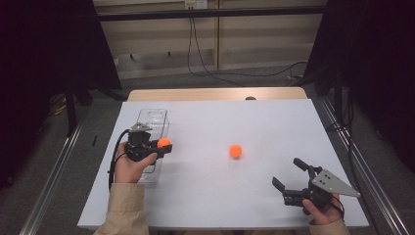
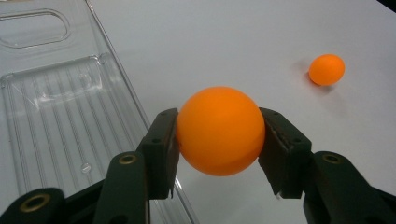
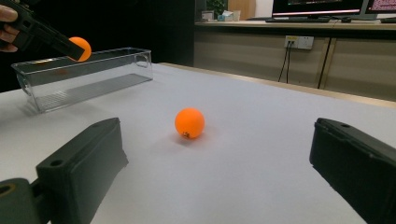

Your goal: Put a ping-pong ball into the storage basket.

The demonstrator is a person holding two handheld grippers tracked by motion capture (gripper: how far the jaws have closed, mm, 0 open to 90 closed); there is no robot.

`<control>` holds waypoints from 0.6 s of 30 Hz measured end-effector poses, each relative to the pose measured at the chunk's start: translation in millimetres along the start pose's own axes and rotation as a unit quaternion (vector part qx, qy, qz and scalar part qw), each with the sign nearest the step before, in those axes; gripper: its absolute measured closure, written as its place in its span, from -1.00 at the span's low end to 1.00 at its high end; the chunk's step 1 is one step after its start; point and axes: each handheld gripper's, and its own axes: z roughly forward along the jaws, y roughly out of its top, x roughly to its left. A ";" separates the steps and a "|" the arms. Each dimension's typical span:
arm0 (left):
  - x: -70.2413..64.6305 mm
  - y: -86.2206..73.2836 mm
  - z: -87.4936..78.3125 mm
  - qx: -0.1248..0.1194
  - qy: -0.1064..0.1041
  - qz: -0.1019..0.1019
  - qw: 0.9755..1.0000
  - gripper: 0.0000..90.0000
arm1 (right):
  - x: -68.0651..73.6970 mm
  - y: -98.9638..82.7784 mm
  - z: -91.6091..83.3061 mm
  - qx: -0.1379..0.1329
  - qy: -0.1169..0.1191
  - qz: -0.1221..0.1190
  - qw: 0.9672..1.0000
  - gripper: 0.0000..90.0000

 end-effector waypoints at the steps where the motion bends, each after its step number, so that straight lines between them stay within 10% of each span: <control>1: 0.2 0.2 -0.3 0.000 0.001 0.001 1.000 0.13 | 0.1 0.1 0.0 0.000 0.001 0.000 1.000 -0.95; 18: 5.6 1.2 -6.2 -0.007 0.007 -0.004 1.000 0.13 | 0.8 0.0 0.2 0.001 0.000 -0.001 1.000 -0.95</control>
